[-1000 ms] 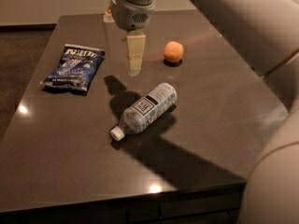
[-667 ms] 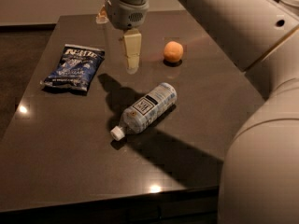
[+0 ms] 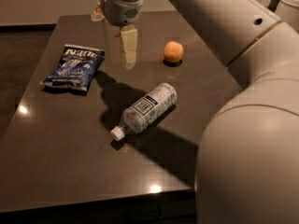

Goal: Move blue chip bag near blue plastic bottle

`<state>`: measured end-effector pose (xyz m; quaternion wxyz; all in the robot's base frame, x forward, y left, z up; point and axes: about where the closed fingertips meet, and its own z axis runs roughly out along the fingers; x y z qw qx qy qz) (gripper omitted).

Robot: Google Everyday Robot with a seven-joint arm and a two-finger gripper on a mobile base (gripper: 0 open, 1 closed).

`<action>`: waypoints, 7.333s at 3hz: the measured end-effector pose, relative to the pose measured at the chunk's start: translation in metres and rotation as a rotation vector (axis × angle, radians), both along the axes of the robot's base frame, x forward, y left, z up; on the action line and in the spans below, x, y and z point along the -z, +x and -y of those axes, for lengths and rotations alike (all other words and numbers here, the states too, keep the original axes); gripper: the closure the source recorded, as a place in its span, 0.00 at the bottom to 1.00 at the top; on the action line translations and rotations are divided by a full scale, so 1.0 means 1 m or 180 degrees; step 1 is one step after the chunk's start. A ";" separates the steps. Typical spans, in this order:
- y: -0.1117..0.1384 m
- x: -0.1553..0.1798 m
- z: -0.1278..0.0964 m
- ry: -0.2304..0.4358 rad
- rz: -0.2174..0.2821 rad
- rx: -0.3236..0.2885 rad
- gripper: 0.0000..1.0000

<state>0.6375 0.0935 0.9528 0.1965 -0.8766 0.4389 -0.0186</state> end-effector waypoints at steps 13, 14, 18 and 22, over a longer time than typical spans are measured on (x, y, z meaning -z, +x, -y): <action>-0.015 0.047 -0.083 -0.1050 0.0254 -0.1414 1.00; -0.023 0.033 -0.056 -0.1032 0.0248 -0.1214 1.00; -0.075 0.044 0.010 -0.0915 -0.0181 -0.0817 0.84; -0.093 0.042 0.006 -0.0744 -0.0223 -0.0896 0.00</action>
Offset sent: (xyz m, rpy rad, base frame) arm 0.0656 0.0556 -0.0386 -0.1641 0.0501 0.2355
